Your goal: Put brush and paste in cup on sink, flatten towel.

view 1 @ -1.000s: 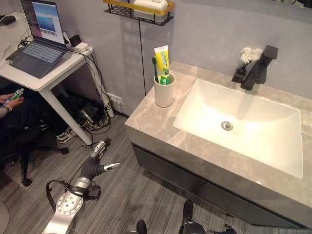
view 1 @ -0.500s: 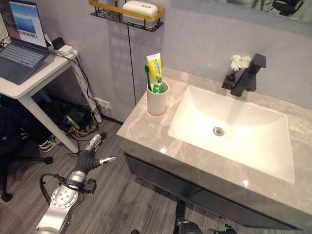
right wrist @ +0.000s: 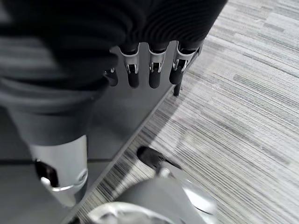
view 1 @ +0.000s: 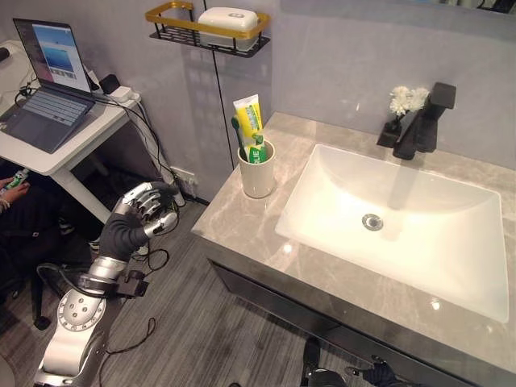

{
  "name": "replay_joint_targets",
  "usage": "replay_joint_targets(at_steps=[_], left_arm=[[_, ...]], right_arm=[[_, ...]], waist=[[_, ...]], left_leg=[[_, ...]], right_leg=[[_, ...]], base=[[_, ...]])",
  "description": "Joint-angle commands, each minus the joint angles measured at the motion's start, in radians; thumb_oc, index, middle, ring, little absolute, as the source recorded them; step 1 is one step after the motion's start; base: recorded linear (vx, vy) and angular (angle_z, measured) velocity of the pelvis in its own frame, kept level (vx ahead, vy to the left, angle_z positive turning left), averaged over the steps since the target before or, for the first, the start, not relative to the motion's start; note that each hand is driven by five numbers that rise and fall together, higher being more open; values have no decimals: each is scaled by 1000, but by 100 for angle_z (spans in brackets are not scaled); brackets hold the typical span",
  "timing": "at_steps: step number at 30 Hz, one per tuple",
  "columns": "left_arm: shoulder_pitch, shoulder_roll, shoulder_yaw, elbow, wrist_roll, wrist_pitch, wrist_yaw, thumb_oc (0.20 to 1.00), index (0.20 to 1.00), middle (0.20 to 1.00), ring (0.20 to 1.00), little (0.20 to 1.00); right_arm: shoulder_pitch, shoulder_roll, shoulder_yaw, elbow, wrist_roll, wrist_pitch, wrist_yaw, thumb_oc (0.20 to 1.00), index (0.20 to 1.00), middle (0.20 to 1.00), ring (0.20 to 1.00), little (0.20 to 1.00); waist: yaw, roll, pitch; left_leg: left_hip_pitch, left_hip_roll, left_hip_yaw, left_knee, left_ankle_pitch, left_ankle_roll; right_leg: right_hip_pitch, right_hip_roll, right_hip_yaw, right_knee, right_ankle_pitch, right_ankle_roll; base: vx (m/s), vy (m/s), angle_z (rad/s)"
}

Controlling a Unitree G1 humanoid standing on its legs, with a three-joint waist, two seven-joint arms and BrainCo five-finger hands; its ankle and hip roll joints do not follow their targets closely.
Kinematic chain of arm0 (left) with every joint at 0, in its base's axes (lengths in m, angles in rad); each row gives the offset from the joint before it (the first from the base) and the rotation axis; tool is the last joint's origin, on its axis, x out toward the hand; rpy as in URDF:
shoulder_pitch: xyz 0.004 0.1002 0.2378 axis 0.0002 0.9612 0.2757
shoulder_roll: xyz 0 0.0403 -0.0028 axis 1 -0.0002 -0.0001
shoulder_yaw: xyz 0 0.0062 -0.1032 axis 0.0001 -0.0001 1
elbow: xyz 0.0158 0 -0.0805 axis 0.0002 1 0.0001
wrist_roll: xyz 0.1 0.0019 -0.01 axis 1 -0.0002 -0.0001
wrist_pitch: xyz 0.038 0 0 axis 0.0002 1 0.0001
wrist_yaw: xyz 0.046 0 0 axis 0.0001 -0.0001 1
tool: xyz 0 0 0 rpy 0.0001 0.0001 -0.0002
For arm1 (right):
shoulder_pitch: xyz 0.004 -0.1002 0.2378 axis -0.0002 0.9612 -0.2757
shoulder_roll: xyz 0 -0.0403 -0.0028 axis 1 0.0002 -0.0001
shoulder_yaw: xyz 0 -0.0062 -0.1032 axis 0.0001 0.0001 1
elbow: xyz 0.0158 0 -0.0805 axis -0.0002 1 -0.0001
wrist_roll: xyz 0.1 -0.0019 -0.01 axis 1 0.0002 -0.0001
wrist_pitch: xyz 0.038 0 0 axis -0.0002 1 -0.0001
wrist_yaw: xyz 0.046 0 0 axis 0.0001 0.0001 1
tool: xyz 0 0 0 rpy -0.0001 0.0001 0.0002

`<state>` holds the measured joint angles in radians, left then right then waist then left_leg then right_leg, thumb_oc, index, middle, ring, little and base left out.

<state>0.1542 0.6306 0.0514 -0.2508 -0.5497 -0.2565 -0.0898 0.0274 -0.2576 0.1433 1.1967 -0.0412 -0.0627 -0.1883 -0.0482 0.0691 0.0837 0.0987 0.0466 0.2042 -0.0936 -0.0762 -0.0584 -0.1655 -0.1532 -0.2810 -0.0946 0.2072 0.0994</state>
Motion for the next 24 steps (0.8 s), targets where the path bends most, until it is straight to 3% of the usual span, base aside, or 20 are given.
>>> replay_joint_targets(at_steps=[1,8,12,18,24], left_arm=[[-65,42,-16,-2,-34,-45,21,200,200,200,200,200],[-145,16,-68,94,-36,-33,47,200,200,200,200,200],[-147,15,-69,96,-36,-33,46,200,200,200,200,200],[-298,10,-155,204,-46,-22,79,200,200,200,200,200],[-338,18,-169,227,-31,-23,99,200,200,200,200,200]], right_arm=[[-42,2,27,16,-31,6,-4,1000,1000,1000,1000,1000],[-48,-18,33,47,-48,22,-13,1000,1000,1000,1000,1000],[-48,-18,32,47,-48,22,-13,1000,1000,1000,1000,1000],[-93,-27,58,-16,-10,10,-36,1000,1000,1000,1000,1000],[-95,-34,56,-105,32,-14,-48,1000,1000,1000,1000,1000]], waist=[[-14,-13,35],[-54,31,75],[-53,32,74],[-86,45,100],[-105,41,105]], left_leg=[[25,-19,-28,12,4,-16],[-36,-18,-3,6,22,-26],[-37,-18,-3,6,22,-26],[-80,-4,-2,6,49,-43],[-104,3,8,6,68,-55]], right_leg=[[-43,-36,60,16,24,86],[-123,-28,98,25,23,76],[-124,-28,98,26,23,76],[-161,-15,108,33,10,62],[-184,-3,115,26,15,61]], base=[[-18,2,-3],[0,0,-11],[2,-5,-3],[18,-42,-1],[11,-24,-9]])
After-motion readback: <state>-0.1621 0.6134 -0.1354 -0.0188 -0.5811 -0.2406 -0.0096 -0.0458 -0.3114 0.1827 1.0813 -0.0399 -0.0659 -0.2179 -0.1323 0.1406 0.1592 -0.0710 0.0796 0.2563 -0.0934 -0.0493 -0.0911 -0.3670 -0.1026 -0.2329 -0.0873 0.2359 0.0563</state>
